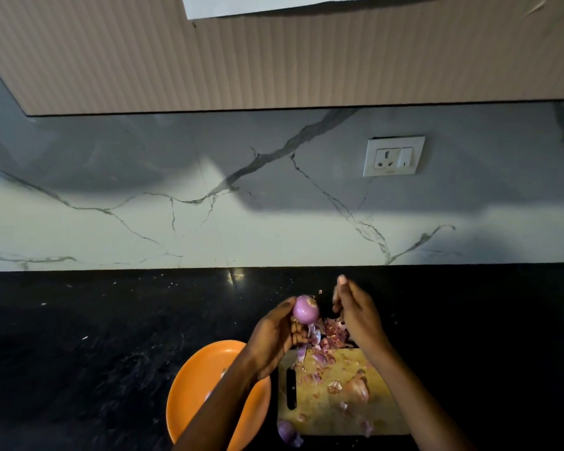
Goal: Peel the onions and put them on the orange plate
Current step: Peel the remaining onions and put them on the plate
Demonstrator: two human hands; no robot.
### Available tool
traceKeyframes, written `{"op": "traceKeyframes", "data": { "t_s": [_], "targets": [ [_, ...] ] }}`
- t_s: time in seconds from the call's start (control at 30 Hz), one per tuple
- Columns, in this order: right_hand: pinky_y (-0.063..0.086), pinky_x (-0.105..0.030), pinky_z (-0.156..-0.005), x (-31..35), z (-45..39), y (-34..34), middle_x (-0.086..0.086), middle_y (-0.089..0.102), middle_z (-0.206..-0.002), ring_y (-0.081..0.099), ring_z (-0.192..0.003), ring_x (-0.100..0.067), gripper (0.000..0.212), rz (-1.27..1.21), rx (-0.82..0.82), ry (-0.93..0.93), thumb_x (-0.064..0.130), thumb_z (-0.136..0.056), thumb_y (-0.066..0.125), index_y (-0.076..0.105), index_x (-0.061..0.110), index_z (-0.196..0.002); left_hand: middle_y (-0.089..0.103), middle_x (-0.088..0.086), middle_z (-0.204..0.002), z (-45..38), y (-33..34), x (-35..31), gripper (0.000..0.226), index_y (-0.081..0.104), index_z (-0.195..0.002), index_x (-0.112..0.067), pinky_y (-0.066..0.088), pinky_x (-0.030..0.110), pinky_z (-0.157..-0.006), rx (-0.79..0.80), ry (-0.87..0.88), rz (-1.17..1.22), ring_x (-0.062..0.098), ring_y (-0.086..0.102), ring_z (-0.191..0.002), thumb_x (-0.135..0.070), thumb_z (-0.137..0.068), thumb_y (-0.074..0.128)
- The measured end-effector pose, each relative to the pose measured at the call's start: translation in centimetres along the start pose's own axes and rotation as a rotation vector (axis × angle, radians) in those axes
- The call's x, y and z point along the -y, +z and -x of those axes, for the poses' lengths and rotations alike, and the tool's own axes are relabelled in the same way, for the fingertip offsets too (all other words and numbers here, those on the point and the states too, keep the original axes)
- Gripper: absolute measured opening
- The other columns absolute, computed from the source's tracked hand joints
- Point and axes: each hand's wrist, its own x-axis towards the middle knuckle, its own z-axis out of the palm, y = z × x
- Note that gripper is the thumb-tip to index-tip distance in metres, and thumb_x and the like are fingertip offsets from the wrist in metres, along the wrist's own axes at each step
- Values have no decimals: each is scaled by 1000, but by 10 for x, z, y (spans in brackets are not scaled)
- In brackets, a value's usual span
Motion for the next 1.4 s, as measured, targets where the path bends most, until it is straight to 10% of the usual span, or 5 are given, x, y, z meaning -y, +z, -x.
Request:
{"op": "traceKeyframes", "data": {
  "t_s": [0.23,0.4,0.77,1.17,1.4],
  "targets": [
    [55,-25,-92,2,8,-1,10,74,-108,67,-106,-6,20,-94,312,-22,32,-92,67,72,25,-110,66,13,-111,-1,-3,4,34,56,-120,-6,54,30,-69,-9,83,-20,21,64,-88,-33,-103,44],
    [55,-27,-84,-1,9,4,-2,74,-95,70,-94,-15,8,-162,220,-61,13,-87,75,74,13,-95,63,13,-111,-1,-4,6,29,57,-117,-7,53,28,-67,-10,98,-5,18,64,-87,-26,-106,39],
    [44,-29,-70,0,11,-2,-8,63,-79,58,-75,-15,37,-78,55,20,44,-100,47,61,14,-84,66,12,-114,-1,-11,4,28,58,-119,-8,55,27,-70,-75,130,67,20,66,-93,-17,-104,37],
    [56,-30,-85,0,10,14,-1,76,-96,72,-94,-17,11,-224,106,-59,10,-86,76,77,17,-95,64,19,-123,-4,-5,-1,45,54,-130,-4,58,32,-79,-24,165,84,27,65,-99,-27,-91,53],
    [55,-30,-83,-4,14,14,2,73,-96,69,-94,-12,15,-175,124,-10,33,-91,67,71,21,-98,62,17,-122,-3,-7,4,38,59,-127,-10,56,34,-80,-10,168,43,27,65,-99,-26,-93,53]
  ]
}}
